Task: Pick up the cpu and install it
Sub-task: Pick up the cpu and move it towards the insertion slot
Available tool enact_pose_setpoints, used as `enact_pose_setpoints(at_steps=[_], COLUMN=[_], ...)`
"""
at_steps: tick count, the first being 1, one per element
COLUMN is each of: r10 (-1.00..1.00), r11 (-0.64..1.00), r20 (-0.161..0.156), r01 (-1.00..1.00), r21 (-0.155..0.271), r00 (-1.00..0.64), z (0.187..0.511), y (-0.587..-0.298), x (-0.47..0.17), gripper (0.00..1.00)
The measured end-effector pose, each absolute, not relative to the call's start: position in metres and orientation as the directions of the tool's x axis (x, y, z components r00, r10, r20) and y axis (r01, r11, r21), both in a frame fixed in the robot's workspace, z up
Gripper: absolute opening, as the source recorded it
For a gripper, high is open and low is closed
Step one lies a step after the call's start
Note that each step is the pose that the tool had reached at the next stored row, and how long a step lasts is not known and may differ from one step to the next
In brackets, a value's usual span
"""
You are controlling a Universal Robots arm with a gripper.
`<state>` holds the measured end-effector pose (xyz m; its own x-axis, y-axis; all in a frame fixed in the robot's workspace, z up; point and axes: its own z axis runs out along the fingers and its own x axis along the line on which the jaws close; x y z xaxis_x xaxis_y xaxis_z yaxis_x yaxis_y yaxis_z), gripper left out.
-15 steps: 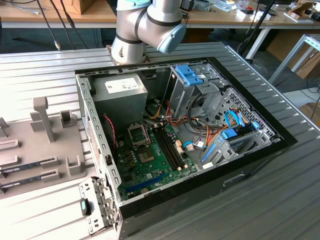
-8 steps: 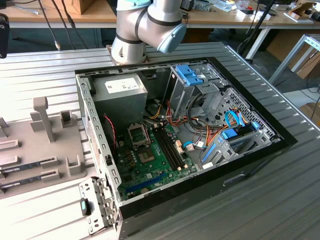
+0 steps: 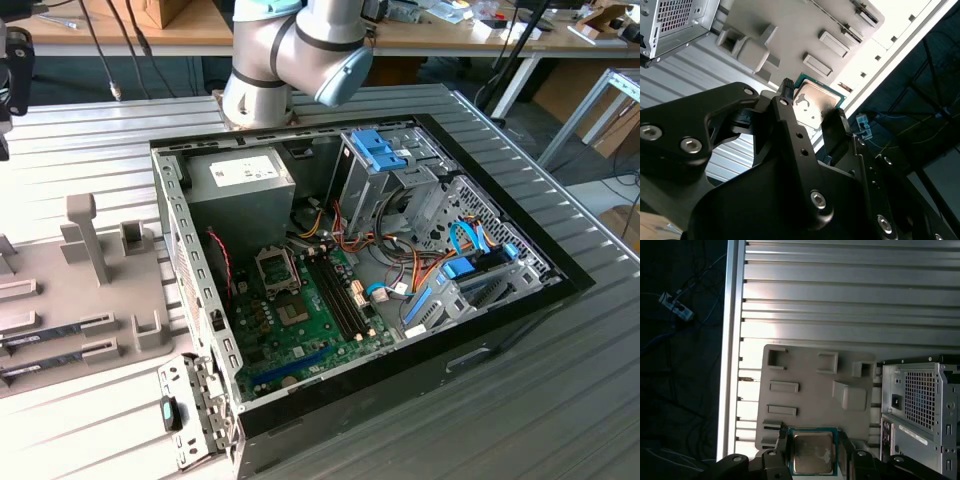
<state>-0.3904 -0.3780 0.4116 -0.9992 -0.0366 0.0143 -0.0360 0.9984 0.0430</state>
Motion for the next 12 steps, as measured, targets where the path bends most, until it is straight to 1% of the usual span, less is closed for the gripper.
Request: enact_pose_setpoints(at_steps=[12], r10=[-0.037], r11=[0.998], r20=[0.014], r01=[-0.036], r21=[0.043], r00=[-0.999], z=[0.411], y=[-0.378], x=[-0.366], gripper=[0.47])
